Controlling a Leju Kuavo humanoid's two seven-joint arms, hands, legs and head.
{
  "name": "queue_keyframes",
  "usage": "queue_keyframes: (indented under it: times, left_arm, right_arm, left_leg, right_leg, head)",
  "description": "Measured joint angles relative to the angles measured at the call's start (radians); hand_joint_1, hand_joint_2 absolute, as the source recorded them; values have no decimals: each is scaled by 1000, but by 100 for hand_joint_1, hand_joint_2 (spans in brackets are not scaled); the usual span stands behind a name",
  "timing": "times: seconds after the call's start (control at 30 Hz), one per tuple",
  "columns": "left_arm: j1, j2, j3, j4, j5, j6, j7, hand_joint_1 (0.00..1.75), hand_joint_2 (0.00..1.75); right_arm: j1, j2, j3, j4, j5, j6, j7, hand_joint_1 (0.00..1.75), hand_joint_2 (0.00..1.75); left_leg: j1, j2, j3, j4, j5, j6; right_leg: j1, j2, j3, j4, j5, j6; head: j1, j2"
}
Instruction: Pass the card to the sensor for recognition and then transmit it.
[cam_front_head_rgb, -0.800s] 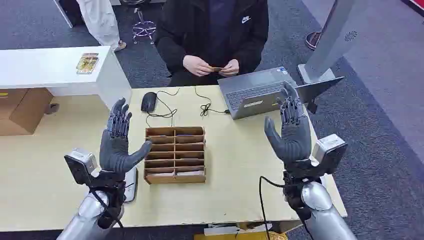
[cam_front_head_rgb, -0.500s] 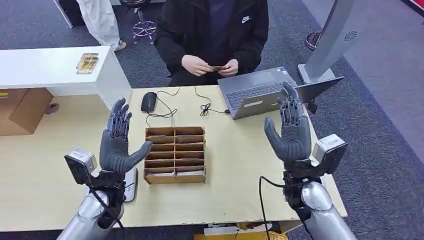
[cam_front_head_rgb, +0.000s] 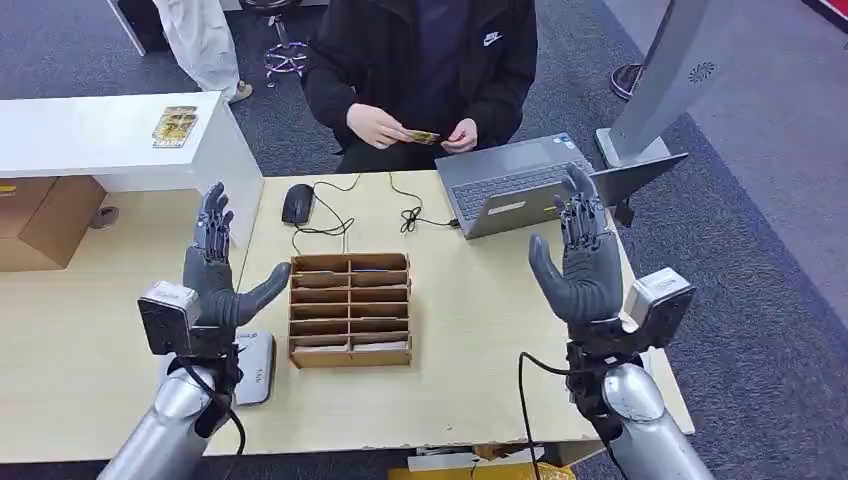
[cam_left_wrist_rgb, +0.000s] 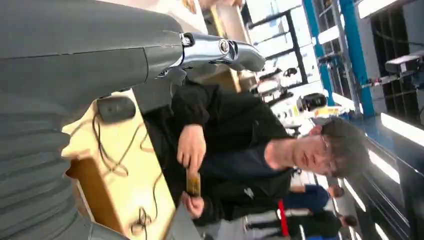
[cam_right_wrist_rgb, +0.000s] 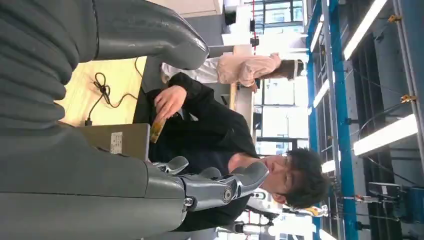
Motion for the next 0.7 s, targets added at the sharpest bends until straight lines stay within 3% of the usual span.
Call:
queue_keyframes:
  times: [0.3, 0.7]
  left_arm:
    - [-82, 29, 22, 94, -219, 93, 62, 0, 175]
    - [-234, 72, 15, 273, -652, 162, 244, 0, 175]
  right_arm:
    - [0, 0, -6, 0, 3, 9, 9, 0, 175]
    - [0, 1, -16, 0, 18, 34, 19, 0, 175]
  left_leg:
    - [0, 0, 0, 0, 0, 0]
    - [0, 0, 0, 0, 0, 0]
  right_leg:
    - [0, 0, 0, 0, 0, 0]
    - [0, 0, 0, 0, 0, 0]
  head:
    - [0, 0]
    - [0, 0]
